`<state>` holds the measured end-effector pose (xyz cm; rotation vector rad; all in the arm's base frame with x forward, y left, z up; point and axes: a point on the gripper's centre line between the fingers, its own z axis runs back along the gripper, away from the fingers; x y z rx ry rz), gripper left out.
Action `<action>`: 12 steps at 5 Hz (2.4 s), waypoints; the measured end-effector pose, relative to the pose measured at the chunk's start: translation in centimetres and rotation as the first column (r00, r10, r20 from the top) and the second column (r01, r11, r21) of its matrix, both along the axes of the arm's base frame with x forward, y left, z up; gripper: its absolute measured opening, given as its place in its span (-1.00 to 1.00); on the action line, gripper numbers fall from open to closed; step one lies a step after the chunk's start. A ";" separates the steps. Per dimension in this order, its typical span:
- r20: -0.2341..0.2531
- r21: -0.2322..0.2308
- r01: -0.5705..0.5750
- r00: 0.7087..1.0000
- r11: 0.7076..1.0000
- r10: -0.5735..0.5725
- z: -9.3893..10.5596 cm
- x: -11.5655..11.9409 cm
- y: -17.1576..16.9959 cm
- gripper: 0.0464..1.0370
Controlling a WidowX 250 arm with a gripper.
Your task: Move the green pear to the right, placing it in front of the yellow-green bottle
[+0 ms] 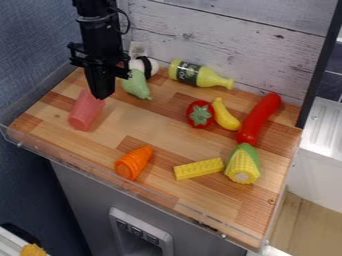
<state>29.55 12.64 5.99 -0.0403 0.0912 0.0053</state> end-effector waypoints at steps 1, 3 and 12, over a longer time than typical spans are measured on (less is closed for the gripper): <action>-0.001 0.009 -0.129 0.992 0.992 0.129 -0.2 1.2 -0.3 -0.64; -0.003 0.035 -0.432 0.902 0.901 0.432 -0.7 5.4 0.1 0.46; -0.008 0.036 -0.367 0.930 0.930 0.367 -5.0 9.5 -1.9 0.83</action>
